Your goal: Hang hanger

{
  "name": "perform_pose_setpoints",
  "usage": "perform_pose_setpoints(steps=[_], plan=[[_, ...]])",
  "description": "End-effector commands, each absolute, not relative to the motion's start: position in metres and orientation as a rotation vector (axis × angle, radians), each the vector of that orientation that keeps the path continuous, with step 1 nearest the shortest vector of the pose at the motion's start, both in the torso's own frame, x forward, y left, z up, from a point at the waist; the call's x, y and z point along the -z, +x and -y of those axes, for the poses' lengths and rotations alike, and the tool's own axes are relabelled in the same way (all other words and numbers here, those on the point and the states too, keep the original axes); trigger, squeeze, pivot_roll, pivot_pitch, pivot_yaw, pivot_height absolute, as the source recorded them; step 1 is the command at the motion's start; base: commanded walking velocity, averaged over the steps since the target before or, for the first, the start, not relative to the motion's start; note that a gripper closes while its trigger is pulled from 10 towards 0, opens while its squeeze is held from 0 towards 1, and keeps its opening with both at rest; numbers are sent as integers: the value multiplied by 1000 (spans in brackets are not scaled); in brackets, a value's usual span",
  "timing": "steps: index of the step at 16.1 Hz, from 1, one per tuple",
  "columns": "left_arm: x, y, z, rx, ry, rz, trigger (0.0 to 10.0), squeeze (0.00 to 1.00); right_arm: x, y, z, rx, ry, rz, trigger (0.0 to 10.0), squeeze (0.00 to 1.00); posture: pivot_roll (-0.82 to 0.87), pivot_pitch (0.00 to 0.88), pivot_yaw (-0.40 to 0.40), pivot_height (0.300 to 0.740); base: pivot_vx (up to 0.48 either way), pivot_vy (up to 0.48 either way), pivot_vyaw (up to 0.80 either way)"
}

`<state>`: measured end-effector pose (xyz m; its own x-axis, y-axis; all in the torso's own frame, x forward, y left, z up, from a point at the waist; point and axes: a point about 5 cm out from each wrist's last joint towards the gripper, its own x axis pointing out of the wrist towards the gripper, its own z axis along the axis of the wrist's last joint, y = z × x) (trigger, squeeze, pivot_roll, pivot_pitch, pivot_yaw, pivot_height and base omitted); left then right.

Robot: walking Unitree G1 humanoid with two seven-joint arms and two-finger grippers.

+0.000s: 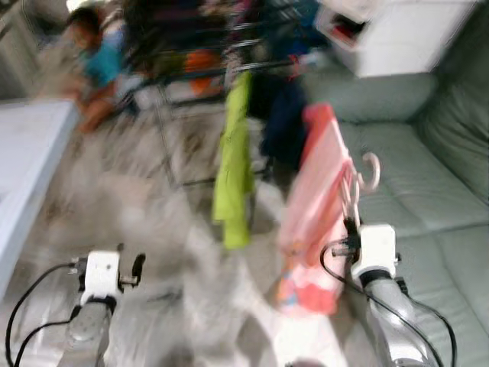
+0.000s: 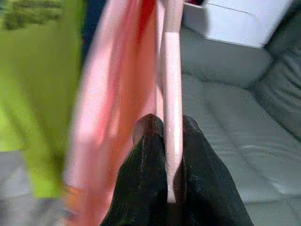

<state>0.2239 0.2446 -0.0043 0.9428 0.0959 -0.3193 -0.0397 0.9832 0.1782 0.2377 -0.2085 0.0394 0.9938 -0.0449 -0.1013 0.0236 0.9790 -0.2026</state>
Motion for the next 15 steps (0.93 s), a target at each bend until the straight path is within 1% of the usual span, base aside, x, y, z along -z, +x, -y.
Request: perform_pose_setpoints(steps=[1,7,8,9,15], plan=[[8,220,-241,-55,158,-347,10000,0,-42,238,213,55,-203,-92,10000,0,-54,0,42,740,0,439,0],[8,222,-240,-56,163,-344,10000,0,-42,238,212,53,-208,-87,10000,0,-57,0,40,740,0,447,0],[7,222,-239,-56,185,-330,10000,0,-43,238,213,52,-209,-86,10000,0,-56,0,39,740,0,0,0],[8,221,-239,-81,182,-334,10000,0,-42,238,212,48,-210,-86,10000,0,-56,0,39,740,0,0,0],[9,220,-239,-89,204,-331,10000,0,-42,240,210,28,-217,-85,10000,0,-47,0,30,740,0,0,0]])
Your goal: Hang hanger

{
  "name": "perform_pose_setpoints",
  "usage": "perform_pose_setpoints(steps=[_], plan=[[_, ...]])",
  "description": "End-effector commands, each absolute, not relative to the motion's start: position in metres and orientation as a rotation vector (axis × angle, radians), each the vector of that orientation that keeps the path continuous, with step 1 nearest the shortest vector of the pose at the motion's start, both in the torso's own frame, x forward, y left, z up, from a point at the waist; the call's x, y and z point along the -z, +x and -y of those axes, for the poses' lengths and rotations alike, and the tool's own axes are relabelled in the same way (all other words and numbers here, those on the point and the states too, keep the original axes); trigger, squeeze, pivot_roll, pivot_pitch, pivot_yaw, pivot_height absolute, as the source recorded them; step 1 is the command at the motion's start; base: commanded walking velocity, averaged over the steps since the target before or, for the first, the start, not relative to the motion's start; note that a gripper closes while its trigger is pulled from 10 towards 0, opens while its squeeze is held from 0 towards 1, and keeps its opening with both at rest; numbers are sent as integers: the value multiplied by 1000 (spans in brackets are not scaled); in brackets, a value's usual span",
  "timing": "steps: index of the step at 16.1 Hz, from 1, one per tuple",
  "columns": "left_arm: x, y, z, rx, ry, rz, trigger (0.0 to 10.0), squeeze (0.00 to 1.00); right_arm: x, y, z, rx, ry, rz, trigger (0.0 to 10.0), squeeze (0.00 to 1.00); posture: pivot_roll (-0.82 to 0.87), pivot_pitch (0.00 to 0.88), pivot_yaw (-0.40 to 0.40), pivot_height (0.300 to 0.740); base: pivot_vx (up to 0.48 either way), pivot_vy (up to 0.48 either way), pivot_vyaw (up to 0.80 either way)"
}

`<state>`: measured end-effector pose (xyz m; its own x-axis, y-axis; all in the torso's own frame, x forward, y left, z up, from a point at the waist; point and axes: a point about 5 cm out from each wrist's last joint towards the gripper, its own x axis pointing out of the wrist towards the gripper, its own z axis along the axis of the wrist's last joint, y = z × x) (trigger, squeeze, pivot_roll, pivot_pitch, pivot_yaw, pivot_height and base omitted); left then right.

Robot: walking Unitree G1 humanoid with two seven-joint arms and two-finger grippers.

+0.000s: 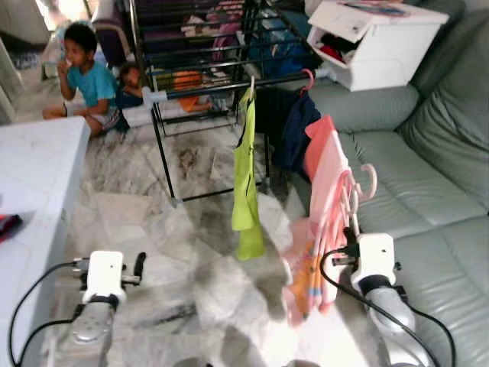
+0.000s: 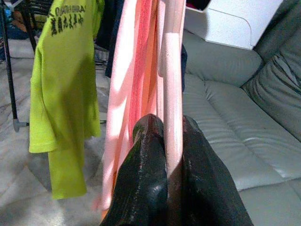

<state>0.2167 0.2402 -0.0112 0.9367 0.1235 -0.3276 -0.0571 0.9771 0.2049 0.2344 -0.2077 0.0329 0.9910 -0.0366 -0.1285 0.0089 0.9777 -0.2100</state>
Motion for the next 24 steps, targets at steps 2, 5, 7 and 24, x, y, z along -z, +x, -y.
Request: perform_pose_setpoints(steps=[2,5,7,24], plan=[[9,221,-238,-90,212,-331,10000,0,-43,241,207,-22,-226,-89,10000,0,-45,0,24,740,0,0,0],[9,220,-238,-95,212,-334,10000,0,-43,241,204,-32,-230,-85,10000,0,-46,0,23,740,0,0,133],[10,220,-238,-100,223,-336,10000,0,-43,241,204,-37,-232,-85,10000,0,-47,0,24,740,0,0,434],[-40,208,-225,13,103,-90,10000,0,-65,217,225,162,-138,-51,10000,0,-47,0,39,740,0,0,94]])
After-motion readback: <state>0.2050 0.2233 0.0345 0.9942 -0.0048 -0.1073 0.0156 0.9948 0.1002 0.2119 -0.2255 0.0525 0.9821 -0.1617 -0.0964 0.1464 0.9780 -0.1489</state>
